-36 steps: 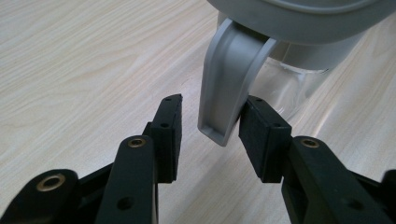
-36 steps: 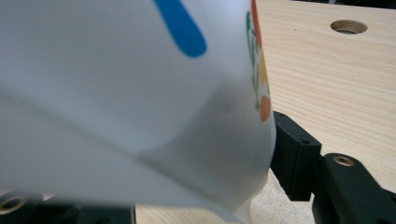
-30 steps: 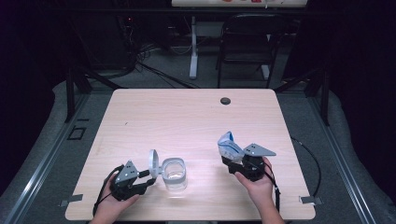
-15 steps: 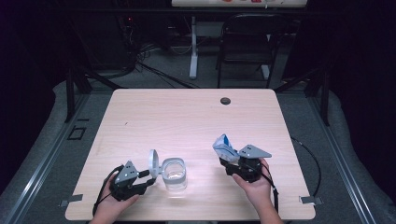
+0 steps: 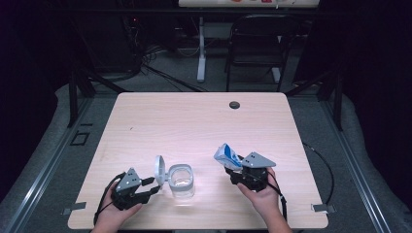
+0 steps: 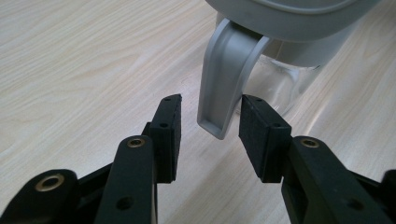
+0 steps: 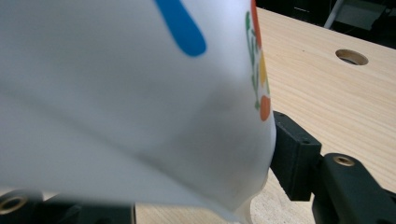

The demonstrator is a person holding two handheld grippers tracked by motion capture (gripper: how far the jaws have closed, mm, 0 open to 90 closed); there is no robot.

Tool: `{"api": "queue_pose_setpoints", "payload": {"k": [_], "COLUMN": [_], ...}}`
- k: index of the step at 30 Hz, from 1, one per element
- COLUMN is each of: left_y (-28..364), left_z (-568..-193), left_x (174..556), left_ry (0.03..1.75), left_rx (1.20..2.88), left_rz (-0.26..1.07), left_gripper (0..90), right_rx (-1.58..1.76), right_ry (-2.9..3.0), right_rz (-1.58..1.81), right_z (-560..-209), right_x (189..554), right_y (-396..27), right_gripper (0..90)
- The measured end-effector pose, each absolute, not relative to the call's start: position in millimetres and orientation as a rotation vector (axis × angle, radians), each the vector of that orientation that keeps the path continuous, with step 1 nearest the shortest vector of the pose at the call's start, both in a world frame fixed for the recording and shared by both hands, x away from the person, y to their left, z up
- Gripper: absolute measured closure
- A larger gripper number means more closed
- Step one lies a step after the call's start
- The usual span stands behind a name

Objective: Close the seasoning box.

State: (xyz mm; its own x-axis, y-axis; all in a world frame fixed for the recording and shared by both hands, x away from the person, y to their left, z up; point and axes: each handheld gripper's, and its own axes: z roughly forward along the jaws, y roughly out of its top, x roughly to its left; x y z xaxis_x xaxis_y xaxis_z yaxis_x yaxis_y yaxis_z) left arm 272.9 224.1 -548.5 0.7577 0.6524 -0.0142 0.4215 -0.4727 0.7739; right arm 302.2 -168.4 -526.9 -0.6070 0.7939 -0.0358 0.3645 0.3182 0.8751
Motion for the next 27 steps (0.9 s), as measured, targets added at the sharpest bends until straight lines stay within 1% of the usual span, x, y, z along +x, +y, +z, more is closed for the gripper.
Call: {"api": "queue_pose_setpoints", "payload": {"k": [12,27], "left_y": [228,240], "left_z": [-547,-543], "left_x": [271,271], "left_ry": [0.819,0.858], "left_rx": [2.118,2.075], "left_rz": [0.346,0.364], "left_gripper": [58.8,58.6], "right_rx": [0.972,0.943], "right_ry": [2.137,2.136], "right_rz": [1.212,1.205], "right_z": [-526,-524], "right_x": [299,297], "right_y": [-158,-149], "right_gripper": [43.0,43.0]}}
